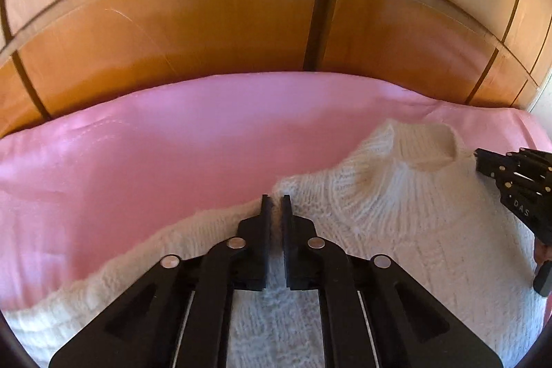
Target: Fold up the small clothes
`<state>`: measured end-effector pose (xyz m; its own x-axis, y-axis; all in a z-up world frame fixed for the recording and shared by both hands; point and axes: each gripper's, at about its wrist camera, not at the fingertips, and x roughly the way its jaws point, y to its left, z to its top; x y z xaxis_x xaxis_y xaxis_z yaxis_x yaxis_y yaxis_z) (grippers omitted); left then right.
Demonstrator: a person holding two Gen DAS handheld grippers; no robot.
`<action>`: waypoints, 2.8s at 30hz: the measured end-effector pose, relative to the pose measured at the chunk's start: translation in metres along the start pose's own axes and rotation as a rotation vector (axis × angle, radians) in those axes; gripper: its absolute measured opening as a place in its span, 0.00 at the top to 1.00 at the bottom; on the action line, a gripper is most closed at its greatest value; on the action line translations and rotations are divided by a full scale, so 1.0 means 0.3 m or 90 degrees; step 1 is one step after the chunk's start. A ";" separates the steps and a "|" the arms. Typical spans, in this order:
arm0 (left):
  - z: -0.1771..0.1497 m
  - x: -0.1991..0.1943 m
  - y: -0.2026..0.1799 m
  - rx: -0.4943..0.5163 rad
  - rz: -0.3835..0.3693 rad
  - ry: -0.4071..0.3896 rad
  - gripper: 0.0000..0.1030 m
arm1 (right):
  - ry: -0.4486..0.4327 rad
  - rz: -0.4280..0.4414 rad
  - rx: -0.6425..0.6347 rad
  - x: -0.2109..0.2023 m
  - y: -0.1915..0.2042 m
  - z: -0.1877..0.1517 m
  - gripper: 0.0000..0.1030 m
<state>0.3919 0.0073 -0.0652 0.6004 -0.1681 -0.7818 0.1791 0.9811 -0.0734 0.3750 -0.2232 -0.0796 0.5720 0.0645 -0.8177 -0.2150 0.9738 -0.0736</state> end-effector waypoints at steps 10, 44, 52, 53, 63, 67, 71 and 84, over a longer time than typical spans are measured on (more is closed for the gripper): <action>-0.249 -0.332 0.215 -0.136 0.006 -0.030 0.60 | -0.027 0.009 0.139 -0.360 -0.050 -0.410 0.22; -0.951 -0.671 0.256 -0.326 -0.274 0.056 0.84 | -0.019 0.042 0.205 -0.579 -0.084 -0.793 0.03; -0.966 -0.679 0.217 -0.291 -0.321 0.083 0.84 | 0.030 0.095 0.298 -0.760 -0.229 -1.026 0.40; -0.974 -0.685 0.213 -0.286 -0.321 0.084 0.84 | 0.039 0.110 0.300 -0.764 -0.224 -1.043 0.43; -1.018 -0.710 0.210 -0.284 -0.313 0.096 0.84 | 0.128 0.148 0.166 -0.790 -0.015 -1.112 0.93; -0.989 -0.785 0.206 -0.265 -0.332 0.049 0.94 | 0.063 0.156 0.151 -0.912 -0.040 -1.047 0.95; -0.978 -0.832 0.205 -0.248 -0.353 0.033 0.95 | -0.005 0.146 0.142 -1.048 -0.102 -1.018 0.95; -0.920 -0.799 0.139 -0.190 -0.174 0.005 0.93 | 0.129 0.103 0.167 -0.822 -0.137 -1.152 0.73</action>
<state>0.0405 0.1151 -0.0518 0.5555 -0.4269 -0.7136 0.0960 0.8854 -0.4549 -0.0309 -0.3544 -0.0724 0.3731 0.2035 -0.9052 -0.0642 0.9790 0.1936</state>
